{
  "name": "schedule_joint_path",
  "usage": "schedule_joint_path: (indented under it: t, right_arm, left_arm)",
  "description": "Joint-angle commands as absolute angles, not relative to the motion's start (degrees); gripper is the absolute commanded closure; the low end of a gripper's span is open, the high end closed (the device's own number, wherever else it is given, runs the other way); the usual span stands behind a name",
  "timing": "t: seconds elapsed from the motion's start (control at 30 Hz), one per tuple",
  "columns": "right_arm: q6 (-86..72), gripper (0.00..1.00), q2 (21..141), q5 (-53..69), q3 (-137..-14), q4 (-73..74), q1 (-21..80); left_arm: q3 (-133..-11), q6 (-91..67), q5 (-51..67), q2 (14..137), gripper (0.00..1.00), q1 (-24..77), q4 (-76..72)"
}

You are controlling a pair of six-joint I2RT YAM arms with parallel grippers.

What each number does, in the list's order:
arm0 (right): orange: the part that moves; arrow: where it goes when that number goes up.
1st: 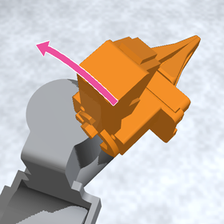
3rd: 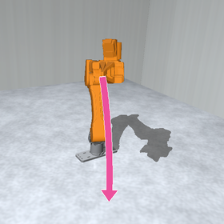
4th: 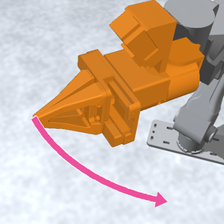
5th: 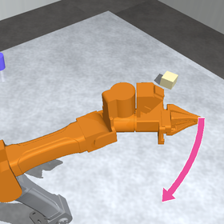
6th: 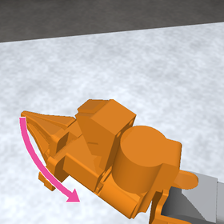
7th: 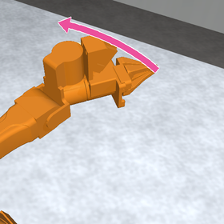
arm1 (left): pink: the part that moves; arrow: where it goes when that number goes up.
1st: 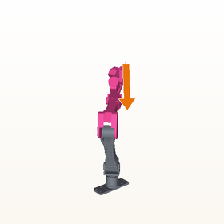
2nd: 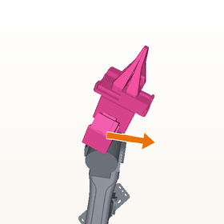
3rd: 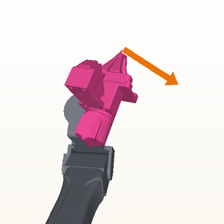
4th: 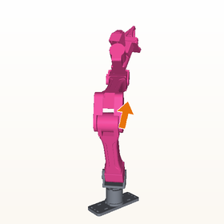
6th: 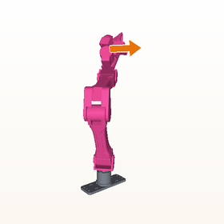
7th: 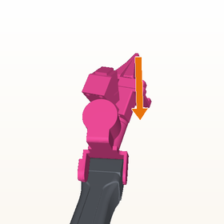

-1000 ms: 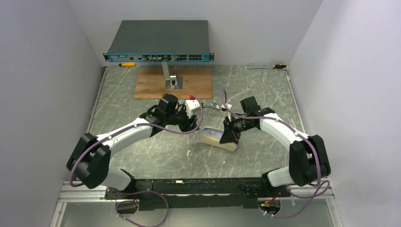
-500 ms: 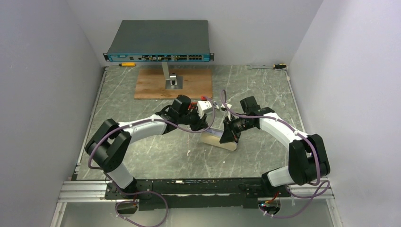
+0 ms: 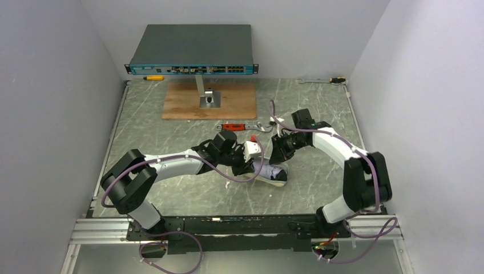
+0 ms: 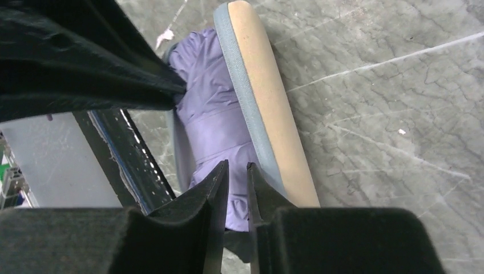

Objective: Open the umbrella

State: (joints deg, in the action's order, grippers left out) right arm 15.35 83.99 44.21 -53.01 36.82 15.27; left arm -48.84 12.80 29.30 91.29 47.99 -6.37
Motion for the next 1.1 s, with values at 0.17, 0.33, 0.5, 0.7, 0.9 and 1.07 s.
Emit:
schedule_joint_path:
  t: [0.17,0.33,0.5,0.7,0.9,1.07]
  right_arm:
    - [19.8,0.71,94.0,36.9,-58.6,41.6,16.1]
    - [19.8,0.64,94.6,35.2,-59.2,41.1,15.9]
    - [20.4,0.63,94.1,35.0,-60.0,41.7,15.3]
    - [21.3,0.64,94.6,38.7,-59.5,43.8,15.7]
    - [21.2,0.77,94.2,40.4,-59.4,43.6,15.9]
    - [20.9,0.78,93.8,42.1,-60.1,44.2,15.9]
  left_arm:
    - [-47.9,20.1,29.2,88.1,0.66,50.8,-3.2]
    - [-44.9,24.1,26.3,86.4,0.66,53.8,-1.1]
    - [-41.3,30.2,21.4,85.2,0.48,59.3,2.5]
    - [-42.4,30.7,17.8,82.3,0.31,60.4,2.1]
    - [-45.4,35.3,23.5,72.8,0.34,60.2,-2.6]
    - [-53.3,35.8,21.6,76.1,0.4,59.9,1.8]
